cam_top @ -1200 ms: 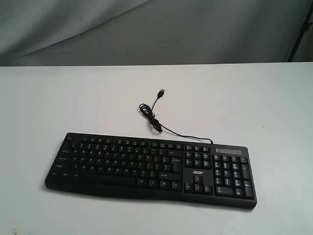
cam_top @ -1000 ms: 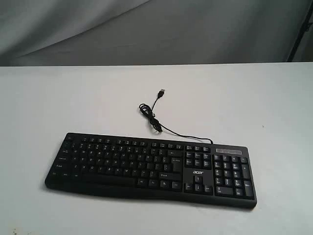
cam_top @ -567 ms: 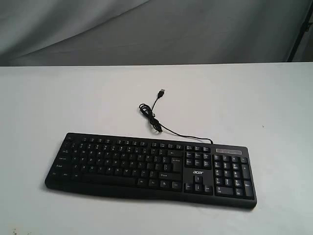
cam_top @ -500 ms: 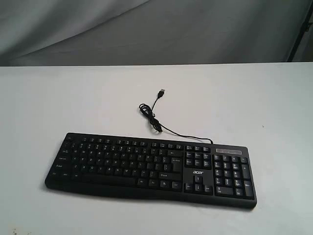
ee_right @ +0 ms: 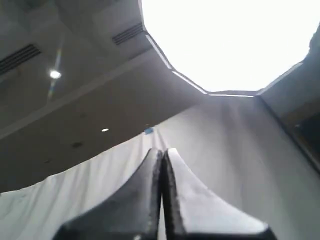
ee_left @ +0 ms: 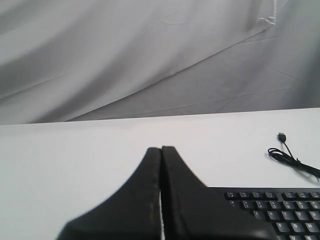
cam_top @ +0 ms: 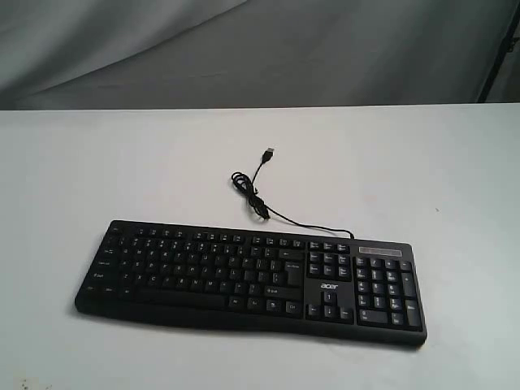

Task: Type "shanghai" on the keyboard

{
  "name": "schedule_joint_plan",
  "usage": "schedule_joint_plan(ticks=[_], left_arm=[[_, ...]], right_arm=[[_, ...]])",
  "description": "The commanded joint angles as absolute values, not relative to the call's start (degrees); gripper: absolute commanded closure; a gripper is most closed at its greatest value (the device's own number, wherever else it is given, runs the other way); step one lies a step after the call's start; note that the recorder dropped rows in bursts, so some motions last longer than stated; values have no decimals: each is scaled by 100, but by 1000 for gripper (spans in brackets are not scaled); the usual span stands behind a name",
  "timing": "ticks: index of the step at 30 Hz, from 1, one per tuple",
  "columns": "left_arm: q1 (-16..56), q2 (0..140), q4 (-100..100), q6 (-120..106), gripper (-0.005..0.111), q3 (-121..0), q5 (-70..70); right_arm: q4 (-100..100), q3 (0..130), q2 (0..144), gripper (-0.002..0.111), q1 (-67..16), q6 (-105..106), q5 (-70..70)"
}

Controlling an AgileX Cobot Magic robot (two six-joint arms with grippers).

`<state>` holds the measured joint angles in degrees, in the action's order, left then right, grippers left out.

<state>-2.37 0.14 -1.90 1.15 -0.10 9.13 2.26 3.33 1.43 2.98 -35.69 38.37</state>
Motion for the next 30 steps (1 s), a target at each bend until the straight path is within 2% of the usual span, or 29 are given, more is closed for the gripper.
schedule_joint_plan(ticks=[1, 5, 13, 18, 21, 24, 26, 30], left_arm=[[-200, 0, -190, 131, 107, 0, 879], [-200, 0, -190, 131, 107, 0, 879], [-200, 0, -190, 131, 107, 0, 879], [-200, 0, -190, 131, 107, 0, 879], [-200, 0, -190, 131, 107, 0, 879], [-200, 0, -190, 131, 107, 0, 879], [-200, 0, -190, 131, 107, 0, 879], [-200, 0, -190, 131, 107, 0, 879]], right_arm=[[2137, 1697, 1127, 108, 335, -4476, 3280], [4378, 3355, 2787, 108, 335, -5540, 2466], [9995, 6339, 6165, 108, 335, -8519, 2104], [9995, 6809, 7243, 108, 234, -7335, 658], [9995, 6780, 7847, 108, -103, -5978, -1482], [9300, 6933, 8593, 108, -428, -4487, -3640], [7693, 7278, 9097, 108, -466, -3200, -4115], [1487, 8125, 9841, 108, -466, 2161, -4307]])
